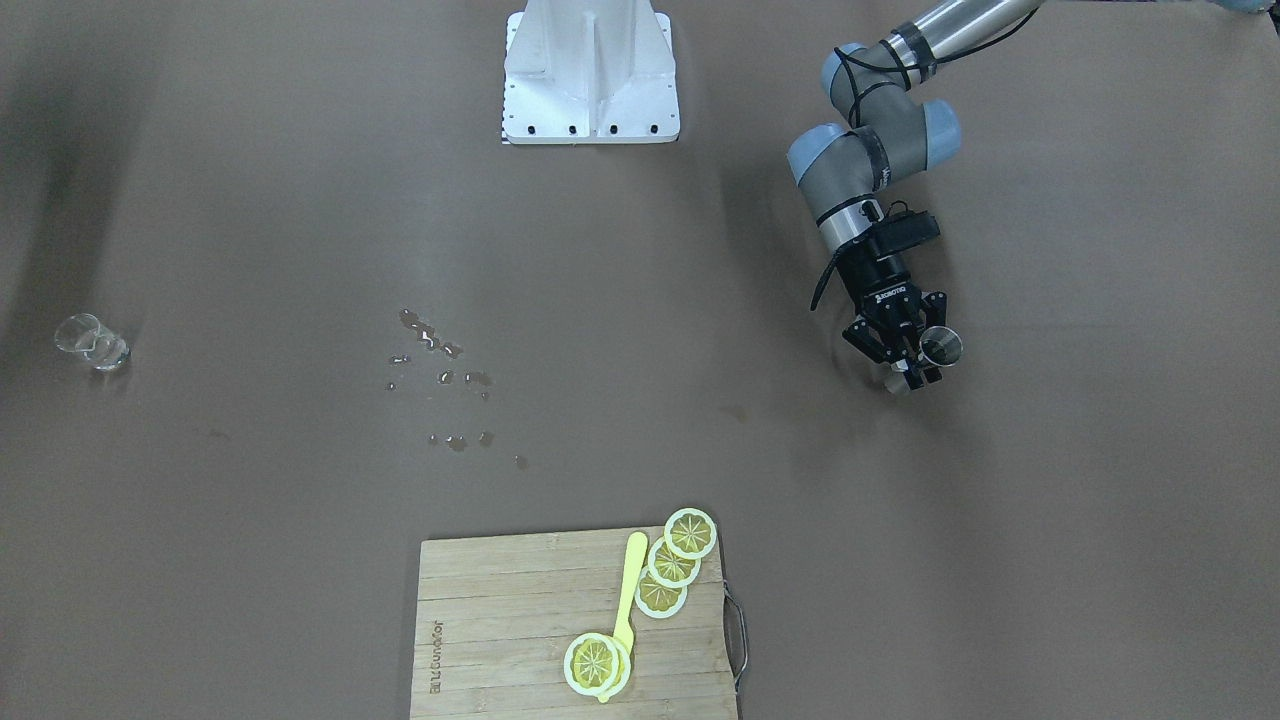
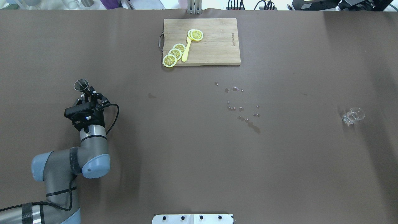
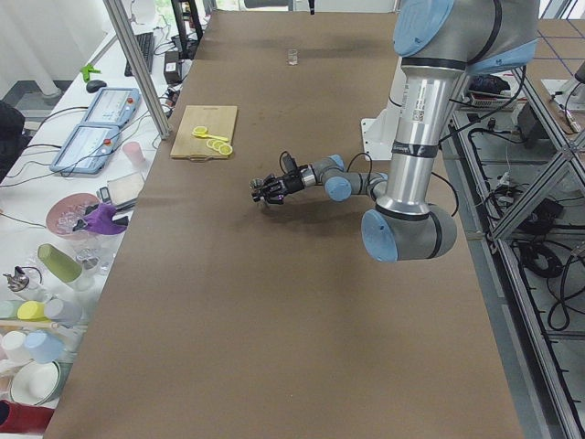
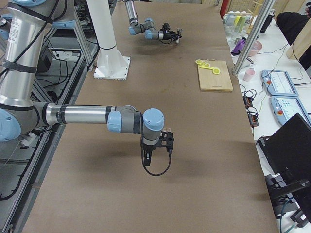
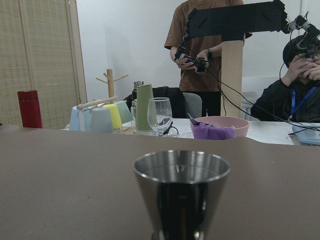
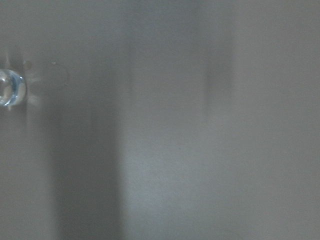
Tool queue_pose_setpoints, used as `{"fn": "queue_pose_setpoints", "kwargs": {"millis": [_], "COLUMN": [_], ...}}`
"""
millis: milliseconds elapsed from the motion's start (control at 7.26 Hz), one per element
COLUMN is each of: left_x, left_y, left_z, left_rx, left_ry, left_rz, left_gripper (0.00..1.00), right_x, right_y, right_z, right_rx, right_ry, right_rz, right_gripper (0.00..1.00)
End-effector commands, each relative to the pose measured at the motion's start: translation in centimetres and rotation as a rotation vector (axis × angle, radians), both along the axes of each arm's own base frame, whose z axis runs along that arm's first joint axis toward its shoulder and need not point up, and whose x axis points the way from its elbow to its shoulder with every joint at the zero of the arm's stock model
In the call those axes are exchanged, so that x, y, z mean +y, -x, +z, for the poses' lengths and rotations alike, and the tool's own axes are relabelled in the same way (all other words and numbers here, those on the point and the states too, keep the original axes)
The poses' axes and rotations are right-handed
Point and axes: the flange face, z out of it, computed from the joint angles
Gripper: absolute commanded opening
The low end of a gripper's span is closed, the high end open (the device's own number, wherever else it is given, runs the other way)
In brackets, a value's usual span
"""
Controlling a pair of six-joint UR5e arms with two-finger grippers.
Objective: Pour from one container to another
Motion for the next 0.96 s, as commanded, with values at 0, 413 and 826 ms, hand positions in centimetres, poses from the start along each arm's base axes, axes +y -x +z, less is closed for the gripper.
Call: {"fn": "queue_pose_setpoints", "kwargs": {"millis": [0, 413, 826], "left_x": [0.1, 0.1, 0.1], "left_y": [0.0, 0.1, 0.4], "left_z": [0.1, 0.1, -1.0], "left_rx": [-0.004, -0.011, -0.002], "left_ry": [-0.006, -0.010, -0.015], "left_rz": [-0.001, -0.003, 0.000], "left_gripper": [0.44, 0.97, 0.97], "right_x": [1.2, 1.3, 0.9], "right_y": [-2.6, -3.5, -3.0], "right_z": [0.9, 0.4, -0.6], "right_rx": [0.062, 0.046, -0.019], "right_ry": [0.058, 0.055, 0.036], "right_rz": [-0.032, 0.001, 0.020], "right_gripper": [1.00, 1.00, 1.00]}}
